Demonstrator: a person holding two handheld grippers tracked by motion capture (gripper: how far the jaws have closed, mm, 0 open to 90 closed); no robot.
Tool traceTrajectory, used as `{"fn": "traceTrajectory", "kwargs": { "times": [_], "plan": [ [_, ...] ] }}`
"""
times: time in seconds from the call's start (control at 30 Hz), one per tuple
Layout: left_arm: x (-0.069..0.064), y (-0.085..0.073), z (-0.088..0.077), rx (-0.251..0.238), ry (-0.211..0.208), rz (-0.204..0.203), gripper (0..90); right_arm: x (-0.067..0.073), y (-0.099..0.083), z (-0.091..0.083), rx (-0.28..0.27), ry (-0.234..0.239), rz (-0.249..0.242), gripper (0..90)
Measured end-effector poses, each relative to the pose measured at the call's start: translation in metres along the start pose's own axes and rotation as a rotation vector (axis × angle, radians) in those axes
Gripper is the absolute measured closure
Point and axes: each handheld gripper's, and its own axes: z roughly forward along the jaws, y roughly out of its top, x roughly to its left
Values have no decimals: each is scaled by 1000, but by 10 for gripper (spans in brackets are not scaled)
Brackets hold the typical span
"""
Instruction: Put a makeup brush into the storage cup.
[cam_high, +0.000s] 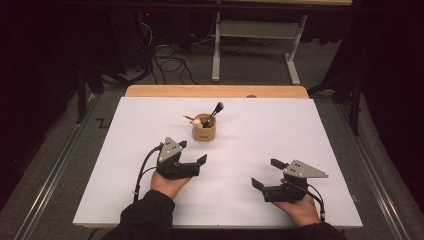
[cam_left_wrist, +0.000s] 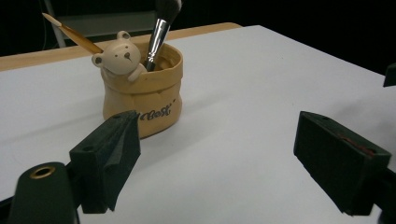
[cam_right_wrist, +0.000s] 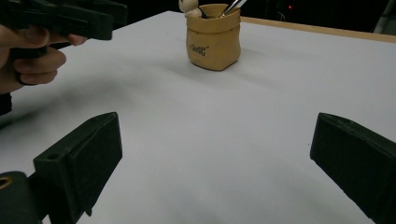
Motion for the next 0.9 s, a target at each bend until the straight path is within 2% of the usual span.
{"fn": "traceTrajectory", "kwargs": {
  "times": [0.2, 0.3, 0.4, 0.47, 0.73, 0.9],
  "plan": [
    [-3, -7, -16, 4, -15, 5, 101, 0, 0, -1, -4, -4, -4, 20],
    [-6, -11, -22, 9, -6, 17, 72, 0, 1, -1, -7, -6, -9, 18],
    [-6, -17, -28, 8, -7, 13, 33, 0, 1, -1, -6, -8, -8, 14],
    [-7, -20, -30, 23, -10, 23, 3, 0, 1, -1, -6, -10, -4, 11],
    [-3, -30, -45, 21, -7, 32, 2, -1, 1, -3, -15, -21, -2, 2],
    [1, -30, -47, 13, -42, 17, 2, 0, 2, -6, -36, -32, -4, 2]
  ]
}}
